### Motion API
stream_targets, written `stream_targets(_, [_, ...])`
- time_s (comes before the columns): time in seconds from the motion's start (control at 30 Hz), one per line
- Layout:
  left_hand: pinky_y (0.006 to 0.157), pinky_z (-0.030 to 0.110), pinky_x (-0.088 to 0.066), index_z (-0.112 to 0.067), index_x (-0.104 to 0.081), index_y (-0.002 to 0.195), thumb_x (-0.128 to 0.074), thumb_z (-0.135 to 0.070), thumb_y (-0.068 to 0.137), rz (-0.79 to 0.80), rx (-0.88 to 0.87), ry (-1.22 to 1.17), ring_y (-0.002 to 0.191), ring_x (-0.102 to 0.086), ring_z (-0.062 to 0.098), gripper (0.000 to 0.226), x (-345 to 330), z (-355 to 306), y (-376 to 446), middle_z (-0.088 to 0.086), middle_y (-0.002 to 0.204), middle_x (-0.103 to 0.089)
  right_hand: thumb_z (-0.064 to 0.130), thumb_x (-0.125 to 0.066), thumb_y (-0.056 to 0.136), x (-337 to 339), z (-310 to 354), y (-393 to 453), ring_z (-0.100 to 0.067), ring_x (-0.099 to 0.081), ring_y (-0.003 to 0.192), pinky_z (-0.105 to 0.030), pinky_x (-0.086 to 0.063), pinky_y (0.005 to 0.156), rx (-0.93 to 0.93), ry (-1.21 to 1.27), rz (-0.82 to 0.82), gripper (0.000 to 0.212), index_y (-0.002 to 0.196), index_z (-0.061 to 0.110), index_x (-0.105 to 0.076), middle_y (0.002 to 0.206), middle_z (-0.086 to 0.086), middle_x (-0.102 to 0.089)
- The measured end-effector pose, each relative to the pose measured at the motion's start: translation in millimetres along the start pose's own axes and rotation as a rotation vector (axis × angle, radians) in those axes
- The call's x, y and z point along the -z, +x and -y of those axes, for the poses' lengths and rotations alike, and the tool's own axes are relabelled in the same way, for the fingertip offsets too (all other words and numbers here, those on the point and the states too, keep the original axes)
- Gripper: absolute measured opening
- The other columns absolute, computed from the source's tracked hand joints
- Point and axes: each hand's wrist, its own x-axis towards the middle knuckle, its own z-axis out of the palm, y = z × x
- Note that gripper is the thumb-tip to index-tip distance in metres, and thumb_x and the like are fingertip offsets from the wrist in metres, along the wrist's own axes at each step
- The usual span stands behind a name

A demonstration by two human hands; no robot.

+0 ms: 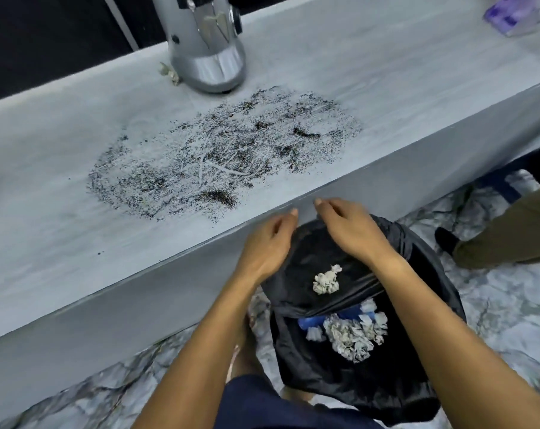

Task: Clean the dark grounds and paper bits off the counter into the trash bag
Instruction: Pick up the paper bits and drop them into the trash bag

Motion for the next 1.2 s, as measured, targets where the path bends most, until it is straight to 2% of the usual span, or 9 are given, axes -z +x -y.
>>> stream_targets(0.1, [0.067,0.032,-0.056,-0.035,-0.065,0.106,-0.043,-0.061,0.095,-0.03,-0.107,0.002,0.08,-0.07,0.01,0.036,47,-18,9,-0.013,0.103,-0.069,0.049,-0.047,0.098,-4,46,22,-0.014,-0.064,0.085,-0.029,-0.05,0.078,0.092,0.04,-0.005,0.035,0.097,0.02,-0.068,0.092,0.0,-0.071])
stream_targets(0.17, [0.065,0.029,-0.055,-0.036,-0.065,0.109,-0.049,-0.055,0.095,-0.076,-0.154,0.035,0.075,-0.07,0.006,0.028,85,-27,21,-0.014,0.104,-0.069,0.042,-0.053,0.096,-11,74,42,-0.009,-0.063,0.09,-0.024,-0.047,0.075,0.173,0.04,-0.029,0.025,0.104,0.025,-0.069,0.095,0.009,-0.07])
stream_targets(0.27, [0.068,0.031,-0.056,-0.036,-0.067,0.11,-0.051,-0.05,0.096,-0.183,-0.183,0.1,0.074,-0.07,0.004,0.025,147,-31,44,-0.015,0.105,-0.069,0.039,-0.056,0.096,-23,111,74,-0.009,-0.061,0.092,-0.02,-0.043,0.073,0.249,0.002,-0.024,0.028,0.117,0.025,-0.066,0.098,0.011,-0.066])
stream_targets(0.47, [0.08,0.035,-0.056,-0.037,-0.066,0.11,-0.053,-0.044,0.094,-0.367,-0.186,0.247,0.089,-0.068,0.007,0.022,264,-3,113,-0.018,0.104,-0.068,0.039,-0.055,0.096,-67,160,144,-0.01,-0.06,0.085,-0.028,-0.048,0.076,0.344,-0.161,-0.039,0.033,0.127,0.028,-0.06,0.112,0.008,-0.067])
stream_targets(0.6, [0.077,0.034,-0.056,-0.036,-0.059,0.121,-0.054,-0.042,0.094,-0.444,-0.197,0.318,0.077,-0.067,0.008,0.028,314,15,176,-0.016,0.112,-0.064,0.032,-0.054,0.098,-107,190,204,-0.021,-0.061,0.102,-0.037,-0.051,0.084,0.399,-0.355,-0.058,0.038,0.135,0.027,-0.052,0.132,0.001,-0.056])
stream_targets(0.67, [0.079,0.035,-0.055,-0.034,-0.054,0.126,-0.055,-0.042,0.093,-0.434,-0.211,0.377,0.08,-0.066,0.009,0.034,331,22,214,-0.013,0.119,-0.062,0.027,-0.053,0.098,-129,205,235,-0.026,-0.061,0.107,-0.039,-0.05,0.081,0.428,-0.425,-0.065,0.041,0.139,0.024,-0.047,0.139,-0.001,-0.049])
stream_targets(0.83, [0.092,0.038,-0.05,-0.032,-0.042,0.138,-0.056,-0.043,0.091,-0.381,-0.231,0.528,0.112,-0.059,0.023,0.05,357,28,302,-0.001,0.139,-0.051,0.01,-0.054,0.091,-178,236,311,-0.034,-0.049,0.125,-0.047,-0.051,0.088,0.453,-0.543,-0.076,0.057,0.144,0.017,-0.037,0.145,-0.009,-0.04])
stream_targets(1.03, [0.094,0.043,-0.047,-0.031,-0.036,0.144,-0.055,-0.039,0.091,-0.303,-0.295,0.737,0.122,-0.054,0.028,0.057,378,18,382,0.001,0.151,-0.037,0.005,-0.046,0.091,-209,268,366,-0.038,-0.055,0.115,-0.044,-0.051,0.084,0.45,-0.777,-0.124,0.066,0.152,0.013,-0.023,0.144,-0.013,-0.035])
stream_targets(1.2, [0.096,0.045,-0.044,-0.039,-0.034,0.143,-0.06,-0.041,0.087,-0.153,-0.315,0.969,0.129,-0.043,0.029,0.063,385,14,412,0.004,0.146,-0.042,0.011,-0.043,0.096,-234,286,382,-0.032,-0.045,0.124,-0.037,-0.046,0.09,0.435,-1.108,-0.186,0.05,0.143,0.0,-0.035,0.143,-0.019,-0.036])
